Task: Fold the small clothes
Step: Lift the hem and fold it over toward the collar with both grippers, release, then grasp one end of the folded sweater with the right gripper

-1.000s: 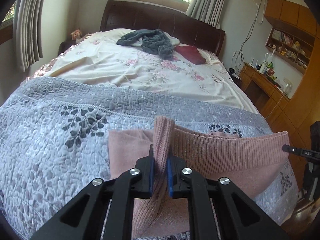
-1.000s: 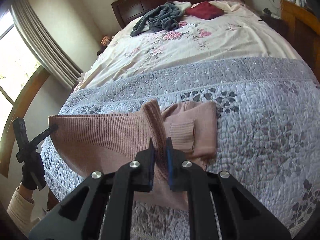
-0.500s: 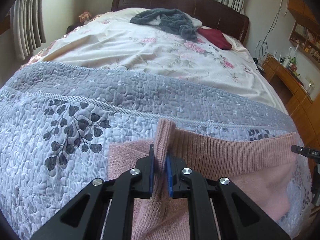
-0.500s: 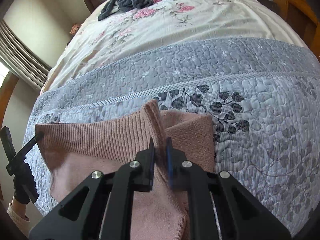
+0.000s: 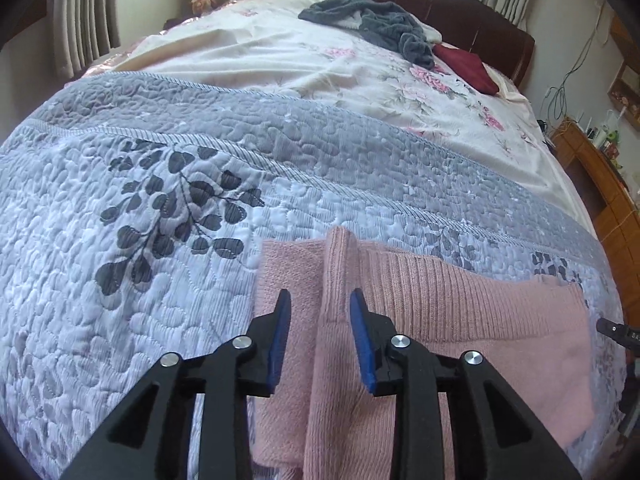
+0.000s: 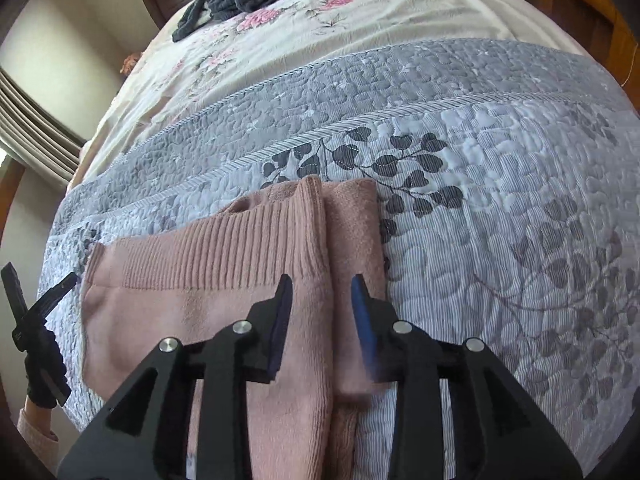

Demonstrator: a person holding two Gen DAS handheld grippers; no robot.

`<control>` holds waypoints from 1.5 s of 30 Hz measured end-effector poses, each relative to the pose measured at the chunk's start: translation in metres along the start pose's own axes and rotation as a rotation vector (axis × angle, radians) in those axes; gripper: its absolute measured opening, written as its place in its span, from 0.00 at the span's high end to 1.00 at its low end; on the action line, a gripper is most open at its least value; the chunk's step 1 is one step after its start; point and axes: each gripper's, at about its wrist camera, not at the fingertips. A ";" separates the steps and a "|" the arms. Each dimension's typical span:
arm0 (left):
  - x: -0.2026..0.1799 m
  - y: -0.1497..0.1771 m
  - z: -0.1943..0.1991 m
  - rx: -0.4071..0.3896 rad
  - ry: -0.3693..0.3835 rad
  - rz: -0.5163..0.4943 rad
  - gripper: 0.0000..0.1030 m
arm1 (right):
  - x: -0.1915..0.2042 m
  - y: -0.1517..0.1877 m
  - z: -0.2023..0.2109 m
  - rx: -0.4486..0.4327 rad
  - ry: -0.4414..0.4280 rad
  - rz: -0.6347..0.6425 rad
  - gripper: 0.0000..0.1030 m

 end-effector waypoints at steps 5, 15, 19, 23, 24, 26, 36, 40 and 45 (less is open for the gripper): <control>-0.024 0.035 0.047 -0.002 0.049 -0.117 0.58 | 0.003 0.046 0.038 0.033 -0.068 0.018 0.57; -0.060 0.098 0.054 0.132 0.137 -0.148 0.54 | 0.004 0.118 0.022 0.205 -0.068 0.007 0.89; -0.056 0.108 0.038 0.200 0.104 -0.159 0.54 | 0.000 0.117 0.039 0.169 -0.113 -0.012 0.92; -0.048 0.118 0.023 0.241 0.085 -0.157 0.54 | -0.006 0.125 0.030 0.206 -0.061 0.003 0.93; -0.047 0.120 0.021 0.240 0.085 -0.160 0.54 | -0.009 0.129 0.024 0.220 -0.052 0.001 0.93; -0.046 0.123 0.020 0.235 0.086 -0.161 0.54 | -0.015 0.134 0.016 0.229 -0.054 -0.014 0.93; -0.058 0.105 0.031 0.205 0.110 -0.166 0.54 | -0.022 0.109 0.028 0.185 -0.110 -0.042 0.63; -0.072 0.083 0.029 0.163 0.134 -0.153 0.53 | -0.031 0.078 0.027 0.156 -0.153 -0.089 0.50; -0.081 0.066 0.012 0.155 0.145 -0.124 0.52 | -0.041 0.055 0.007 0.175 -0.169 -0.130 0.45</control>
Point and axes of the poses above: each gripper's, at about its wrist camera, not at the fingertips, and z roughly against the way its jaws point, x to its left, y to its underside, and after that the axes turned 1 degree about -x, right-handed
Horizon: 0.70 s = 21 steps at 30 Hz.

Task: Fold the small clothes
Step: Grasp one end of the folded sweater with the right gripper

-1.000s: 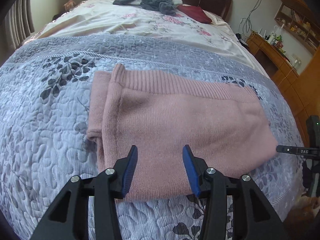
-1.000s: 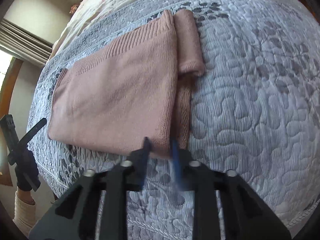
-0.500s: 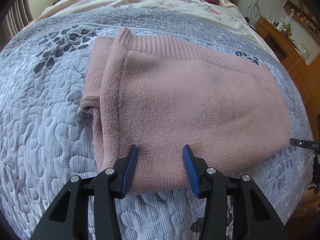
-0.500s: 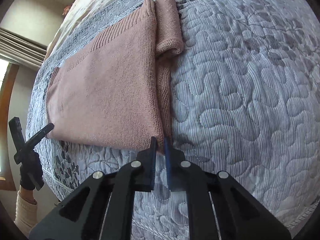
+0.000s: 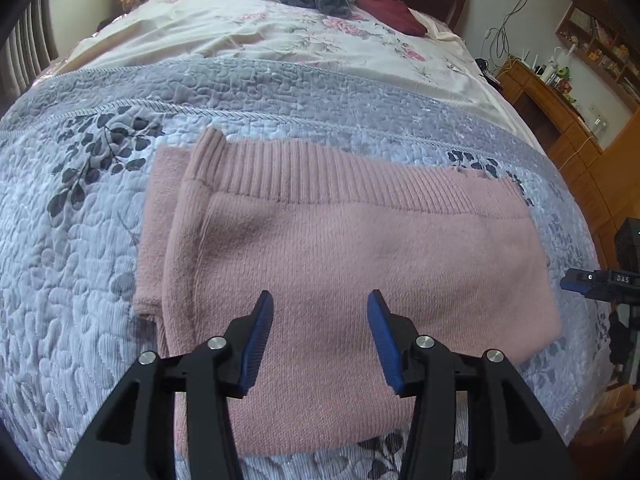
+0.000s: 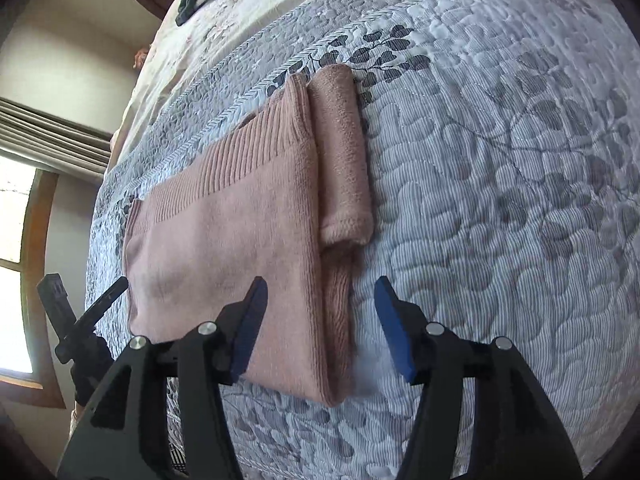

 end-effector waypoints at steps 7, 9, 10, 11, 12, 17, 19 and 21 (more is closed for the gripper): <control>0.014 -0.007 -0.028 0.032 0.006 0.061 0.52 | -0.012 -0.020 -0.026 0.012 -0.054 -0.057 0.42; 0.018 -0.005 -0.033 0.037 0.021 0.069 0.52 | -0.014 -0.022 -0.033 0.011 -0.074 -0.071 0.42; 0.019 -0.004 -0.034 0.037 0.027 0.071 0.52 | -0.013 -0.023 -0.036 0.008 -0.080 -0.073 0.42; 0.020 -0.003 -0.036 0.040 0.032 0.071 0.52 | -0.013 -0.025 -0.039 0.003 -0.087 -0.073 0.42; 0.021 -0.003 -0.037 0.046 0.037 0.070 0.52 | -0.013 -0.026 -0.041 -0.003 -0.095 -0.076 0.42; 0.025 -0.002 -0.040 0.048 0.058 0.074 0.52 | -0.007 -0.035 -0.052 -0.009 -0.152 -0.086 0.75; 0.025 -0.001 -0.040 0.049 0.059 0.063 0.52 | -0.005 -0.036 -0.052 -0.014 -0.151 -0.082 0.76; 0.024 0.000 -0.041 0.049 0.057 0.050 0.52 | -0.006 -0.033 -0.055 -0.016 -0.133 -0.078 0.77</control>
Point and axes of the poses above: each gripper's, at about its wrist camera, not at the fingertips, and z roughly against the way its jaws point, x to its left, y to its underside, and after that the axes turned 1 degree about -x, right-handed
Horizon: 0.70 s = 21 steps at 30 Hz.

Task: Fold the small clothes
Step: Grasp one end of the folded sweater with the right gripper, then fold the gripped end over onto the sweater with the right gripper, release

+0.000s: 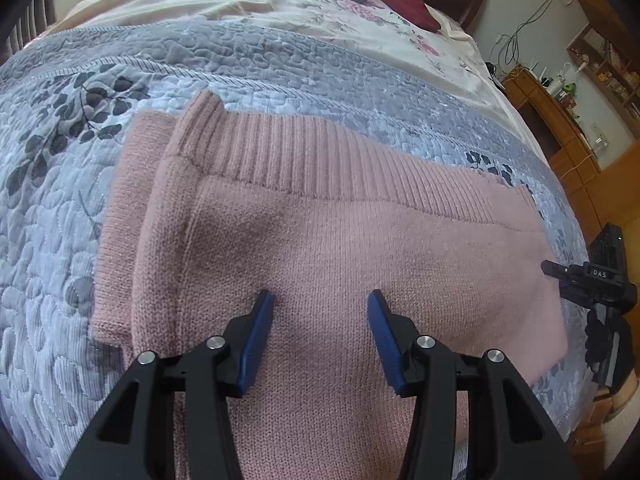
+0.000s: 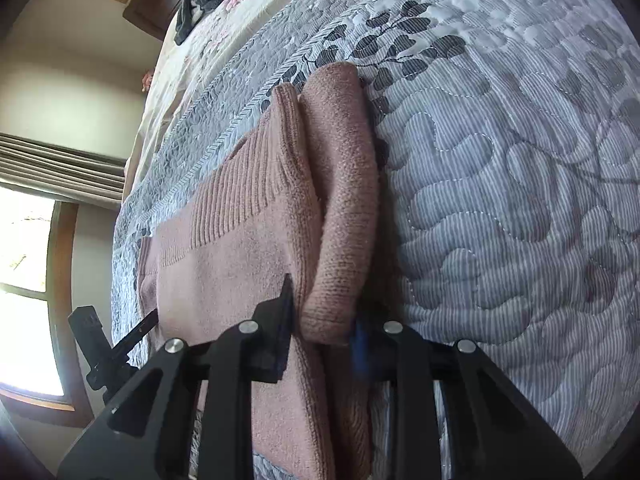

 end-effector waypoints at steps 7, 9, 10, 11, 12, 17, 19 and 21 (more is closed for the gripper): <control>0.003 -0.001 -0.001 -0.001 0.015 0.013 0.52 | -0.009 0.005 -0.002 -0.008 0.004 -0.036 0.78; 0.004 0.000 -0.002 -0.004 0.017 0.016 0.52 | -0.010 0.006 -0.002 -0.010 0.004 -0.040 0.78; 0.004 0.000 -0.002 -0.007 0.016 0.017 0.52 | -0.010 0.006 -0.003 -0.012 0.004 -0.046 0.78; 0.004 0.001 -0.003 -0.010 0.014 0.018 0.52 | -0.009 0.006 -0.004 -0.014 0.007 -0.052 0.78; 0.004 0.001 -0.003 -0.012 0.010 0.019 0.52 | -0.010 0.006 -0.003 -0.016 0.011 -0.060 0.78; 0.000 -0.001 0.012 -0.004 0.009 0.059 0.52 | 0.017 0.002 0.008 -0.035 0.056 -0.052 0.80; -0.001 0.003 0.024 -0.012 0.030 0.054 0.52 | 0.043 0.001 0.019 -0.047 0.039 -0.005 0.80; -0.003 0.008 0.035 -0.026 0.042 0.042 0.52 | 0.074 0.000 0.028 -0.046 0.025 0.055 0.80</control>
Point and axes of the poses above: each gripper's, at about its wrist camera, not at the fingertips, and z roughly against the way its jaws point, x to its left, y to its underside, and after that the axes turned 1 degree about -x, right-handed
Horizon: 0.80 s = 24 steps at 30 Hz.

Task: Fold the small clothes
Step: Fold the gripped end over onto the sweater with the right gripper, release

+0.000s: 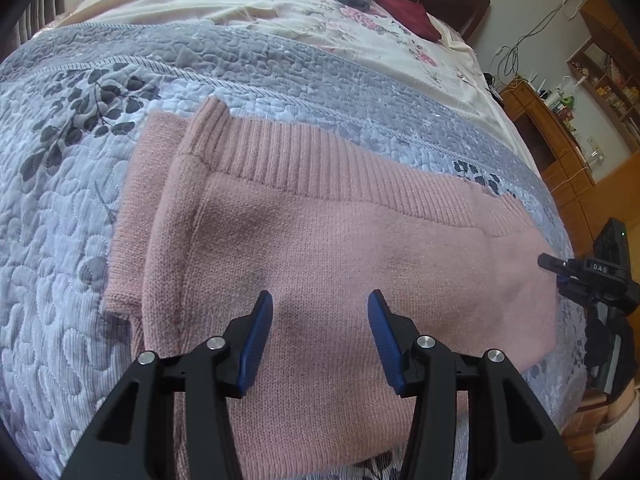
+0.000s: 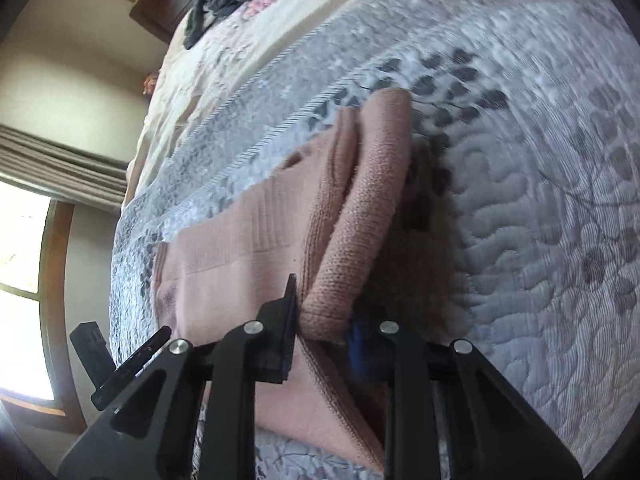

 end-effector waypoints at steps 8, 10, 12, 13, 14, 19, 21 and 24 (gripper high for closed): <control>0.007 0.012 0.029 -0.028 0.054 0.026 0.52 | 0.128 0.008 -0.012 0.049 -0.039 0.223 0.81; 0.012 0.013 0.035 -0.036 0.064 0.034 0.52 | 0.149 0.011 -0.024 0.068 -0.040 0.246 0.81; 0.016 0.014 0.040 -0.045 0.065 0.039 0.52 | 0.166 0.015 -0.040 0.095 -0.026 0.258 0.81; 0.019 0.014 0.042 -0.048 0.067 0.043 0.52 | 0.173 0.017 -0.050 0.109 -0.015 0.260 0.81; 0.022 0.014 0.044 -0.051 0.069 0.048 0.52 | 0.178 0.020 -0.060 0.126 -0.005 0.259 0.82; 0.037 0.015 0.050 -0.064 0.081 0.082 0.52 | 0.190 0.035 -0.110 0.209 0.049 0.252 0.84; 0.043 0.016 0.050 -0.063 0.091 0.099 0.52 | 0.191 0.042 -0.126 0.227 0.070 0.244 0.83; 0.048 0.018 0.049 -0.060 0.103 0.121 0.52 | 0.188 0.048 -0.140 0.244 0.075 0.233 0.71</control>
Point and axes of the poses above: each gripper's, at about its wrist camera, not at the fingertips, and z roughly against the way its jaws point, x to its left, y to its underside, and after that the axes turned 1 degree about -x, right-handed
